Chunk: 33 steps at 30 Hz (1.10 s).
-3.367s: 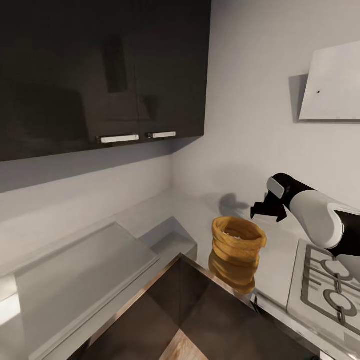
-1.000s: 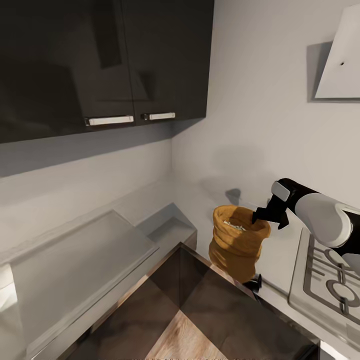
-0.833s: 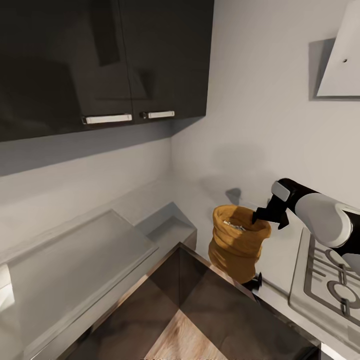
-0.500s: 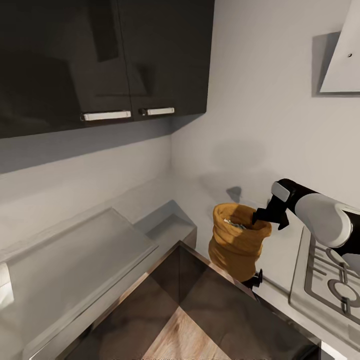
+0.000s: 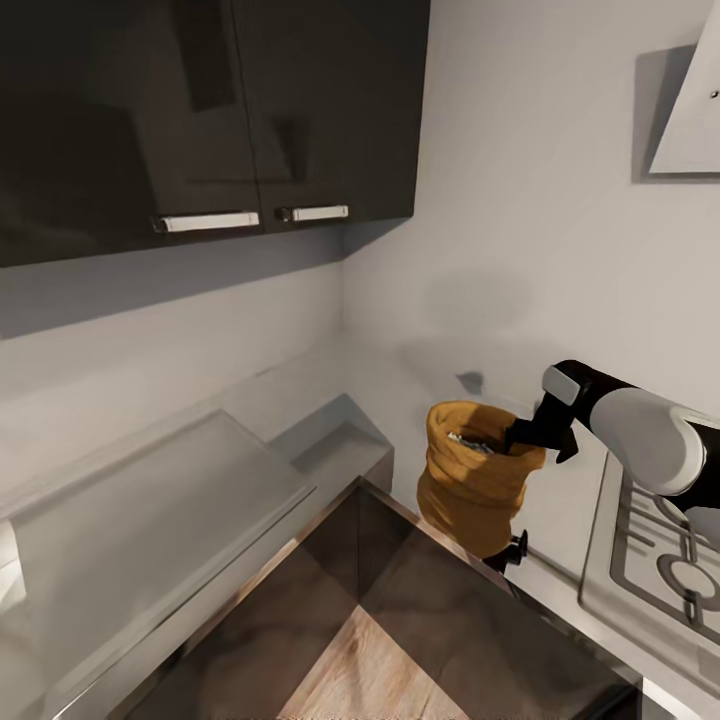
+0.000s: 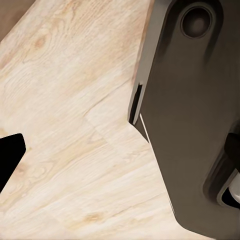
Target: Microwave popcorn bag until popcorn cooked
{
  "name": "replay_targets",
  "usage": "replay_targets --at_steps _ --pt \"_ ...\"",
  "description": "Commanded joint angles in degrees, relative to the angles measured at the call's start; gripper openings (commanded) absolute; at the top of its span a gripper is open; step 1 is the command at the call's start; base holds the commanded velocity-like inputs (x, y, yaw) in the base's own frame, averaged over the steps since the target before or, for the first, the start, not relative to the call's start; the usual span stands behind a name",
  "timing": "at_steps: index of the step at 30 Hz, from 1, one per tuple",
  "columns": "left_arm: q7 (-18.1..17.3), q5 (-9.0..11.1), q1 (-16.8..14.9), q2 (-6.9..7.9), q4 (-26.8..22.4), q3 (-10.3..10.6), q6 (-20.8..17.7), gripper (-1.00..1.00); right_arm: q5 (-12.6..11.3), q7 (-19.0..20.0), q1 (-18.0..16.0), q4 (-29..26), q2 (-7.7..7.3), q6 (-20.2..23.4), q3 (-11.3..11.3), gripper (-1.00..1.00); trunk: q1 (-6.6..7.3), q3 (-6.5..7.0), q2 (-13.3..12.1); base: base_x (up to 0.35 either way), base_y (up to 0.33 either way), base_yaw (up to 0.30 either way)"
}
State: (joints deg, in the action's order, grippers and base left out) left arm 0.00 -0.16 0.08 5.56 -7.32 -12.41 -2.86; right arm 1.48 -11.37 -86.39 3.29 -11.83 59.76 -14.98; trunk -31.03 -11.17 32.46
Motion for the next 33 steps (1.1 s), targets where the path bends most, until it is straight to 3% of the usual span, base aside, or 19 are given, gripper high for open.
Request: replay_targets --at_steps 1,6,7,19,33 --pt "0.00 -0.01 0.01 -0.02 -0.15 -0.25 -0.32 1.00 0.14 -0.40 -0.10 0.13 -0.03 0.00 -0.49 1.00 -0.02 -0.12 0.09 0.000 0.000 0.000" --pt "0.00 -0.01 0.01 -0.02 -0.15 -0.25 -0.30 1.00 0.18 -0.40 -0.10 0.14 -0.04 0.00 -0.49 1.00 -0.02 -0.15 0.09 0.000 0.000 0.000" --pt "0.00 -0.01 0.01 -0.02 -0.15 -0.25 -0.30 1.00 0.18 -0.40 -0.10 0.14 -0.04 0.00 -0.49 -1.00 -0.02 -0.15 0.09 0.000 0.000 0.000" --pt "0.00 -0.01 0.01 -0.02 -0.15 -0.25 -0.31 1.00 0.19 -0.40 -0.10 0.14 -0.21 0.00 -0.49 -1.00 -0.02 -0.08 0.09 0.000 0.000 0.000" --pt "0.00 -0.01 0.01 -0.02 -0.15 -0.25 -0.30 1.00 0.19 -0.40 -0.10 0.13 -0.21 0.00 -0.49 -1.00 -0.02 1.18 0.09 0.000 0.000 0.000"
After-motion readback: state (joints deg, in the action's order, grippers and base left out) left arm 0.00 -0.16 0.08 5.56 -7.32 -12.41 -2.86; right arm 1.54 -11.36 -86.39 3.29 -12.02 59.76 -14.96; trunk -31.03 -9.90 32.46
